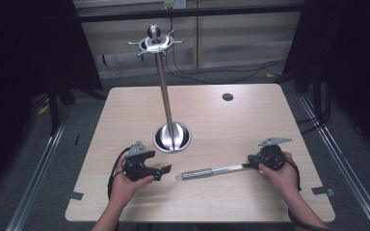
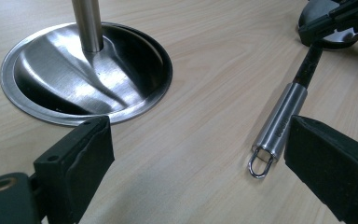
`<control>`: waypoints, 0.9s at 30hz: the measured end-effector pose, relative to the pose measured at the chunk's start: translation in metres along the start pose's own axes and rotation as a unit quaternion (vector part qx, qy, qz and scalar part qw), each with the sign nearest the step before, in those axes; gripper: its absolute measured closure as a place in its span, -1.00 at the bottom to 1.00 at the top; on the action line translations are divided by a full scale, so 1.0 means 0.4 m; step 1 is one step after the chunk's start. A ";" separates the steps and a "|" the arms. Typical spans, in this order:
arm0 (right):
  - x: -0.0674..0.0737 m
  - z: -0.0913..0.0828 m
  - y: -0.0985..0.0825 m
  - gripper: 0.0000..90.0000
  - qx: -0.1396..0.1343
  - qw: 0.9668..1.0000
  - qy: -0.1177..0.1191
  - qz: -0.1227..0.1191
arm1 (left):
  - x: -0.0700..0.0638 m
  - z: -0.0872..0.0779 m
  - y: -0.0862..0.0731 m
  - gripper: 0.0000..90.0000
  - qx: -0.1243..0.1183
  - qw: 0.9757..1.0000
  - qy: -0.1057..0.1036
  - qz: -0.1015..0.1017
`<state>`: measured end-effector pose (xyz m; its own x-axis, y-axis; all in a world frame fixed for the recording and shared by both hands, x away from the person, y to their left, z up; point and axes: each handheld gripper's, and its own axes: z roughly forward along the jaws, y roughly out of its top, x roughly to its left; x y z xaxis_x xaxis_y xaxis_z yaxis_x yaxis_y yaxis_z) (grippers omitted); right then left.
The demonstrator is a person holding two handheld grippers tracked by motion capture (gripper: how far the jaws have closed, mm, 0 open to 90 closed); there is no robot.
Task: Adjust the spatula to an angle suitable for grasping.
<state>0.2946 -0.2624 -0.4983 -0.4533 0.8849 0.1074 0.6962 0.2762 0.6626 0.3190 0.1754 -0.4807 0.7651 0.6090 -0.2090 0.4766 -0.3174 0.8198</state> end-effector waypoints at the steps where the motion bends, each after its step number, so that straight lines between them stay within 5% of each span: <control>1: -0.001 -0.001 0.000 0.92 -0.002 1.000 0.000 -0.002 | 0.001 0.000 0.001 -0.82 0.001 1.000 0.000 0.003; 7: 0.014 -0.020 0.026 0.43 -0.028 0.998 0.043 -0.035 | 0.007 -0.002 0.000 -0.82 0.008 1.000 0.005 0.006; 15: 0.077 -0.001 0.074 0.05 -0.021 0.984 0.129 -0.119 | 0.007 -0.008 -0.001 -0.82 0.003 1.000 0.005 0.001; 27: 0.118 0.047 0.062 -0.10 0.033 0.974 0.143 -0.175 | 0.010 -0.016 -0.001 -0.82 0.002 1.000 0.010 0.002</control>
<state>0.3010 -0.2066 -0.4907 -0.7990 0.5943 0.0914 0.5009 0.5739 0.6479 0.3191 0.1826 -0.4786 0.7586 0.6220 -0.1942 0.4749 -0.3237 0.8183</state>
